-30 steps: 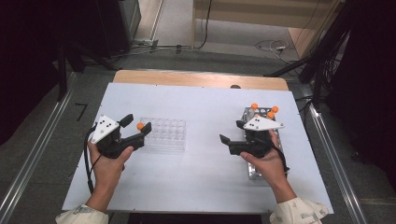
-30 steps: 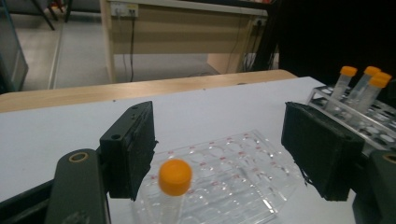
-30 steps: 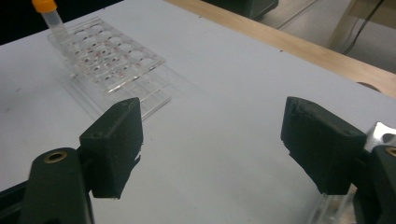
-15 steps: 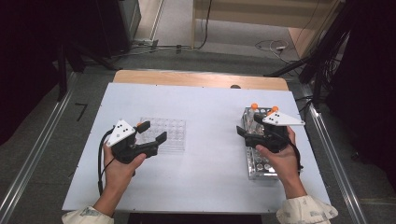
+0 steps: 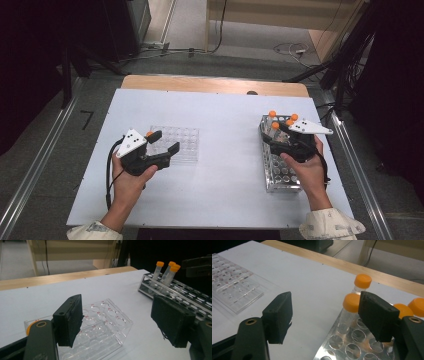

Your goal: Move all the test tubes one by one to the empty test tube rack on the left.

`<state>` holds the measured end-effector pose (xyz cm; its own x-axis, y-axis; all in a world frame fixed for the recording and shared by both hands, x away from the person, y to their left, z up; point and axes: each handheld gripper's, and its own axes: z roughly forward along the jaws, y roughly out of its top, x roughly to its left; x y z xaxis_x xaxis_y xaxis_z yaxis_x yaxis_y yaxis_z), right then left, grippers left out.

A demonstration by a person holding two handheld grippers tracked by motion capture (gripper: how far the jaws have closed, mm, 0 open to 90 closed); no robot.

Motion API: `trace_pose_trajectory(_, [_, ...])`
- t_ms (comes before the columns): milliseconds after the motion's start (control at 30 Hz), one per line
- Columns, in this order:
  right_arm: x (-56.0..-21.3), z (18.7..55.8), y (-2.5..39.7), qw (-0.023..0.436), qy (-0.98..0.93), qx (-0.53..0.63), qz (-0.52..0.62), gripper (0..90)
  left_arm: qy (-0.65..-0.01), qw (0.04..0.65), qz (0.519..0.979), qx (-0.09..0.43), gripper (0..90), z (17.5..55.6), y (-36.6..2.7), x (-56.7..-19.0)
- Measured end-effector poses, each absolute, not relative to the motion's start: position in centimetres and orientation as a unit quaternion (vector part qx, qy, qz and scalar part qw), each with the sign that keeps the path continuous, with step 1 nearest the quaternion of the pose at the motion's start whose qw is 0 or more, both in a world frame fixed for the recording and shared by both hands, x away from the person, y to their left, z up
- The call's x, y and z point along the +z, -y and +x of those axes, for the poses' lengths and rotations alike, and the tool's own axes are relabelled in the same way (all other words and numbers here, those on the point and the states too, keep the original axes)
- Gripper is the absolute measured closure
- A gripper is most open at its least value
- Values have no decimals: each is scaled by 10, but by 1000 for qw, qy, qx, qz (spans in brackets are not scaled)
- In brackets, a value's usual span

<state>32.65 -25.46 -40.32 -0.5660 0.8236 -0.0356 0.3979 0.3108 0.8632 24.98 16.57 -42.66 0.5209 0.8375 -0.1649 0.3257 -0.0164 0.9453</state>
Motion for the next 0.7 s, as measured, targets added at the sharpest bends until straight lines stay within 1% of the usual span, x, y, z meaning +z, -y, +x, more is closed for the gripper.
trace_pose_trajectory(200, [-408,329,259,255,-768,429,401,284,-431,553,675,230,266,250,-165,-427])
trace_pose_trajectory(433, [-410,331,261,253,-769,428,402,304,-430,552,676,230,266,250,-165,-428])
trace_pose_trajectory(667, [-414,337,258,261,-769,406,419,387,-431,552,677,228,267,250,-163,-429])
trace_pose_trajectory(700, [-414,337,258,261,-769,406,419,387,-430,550,678,229,267,250,-163,-429])
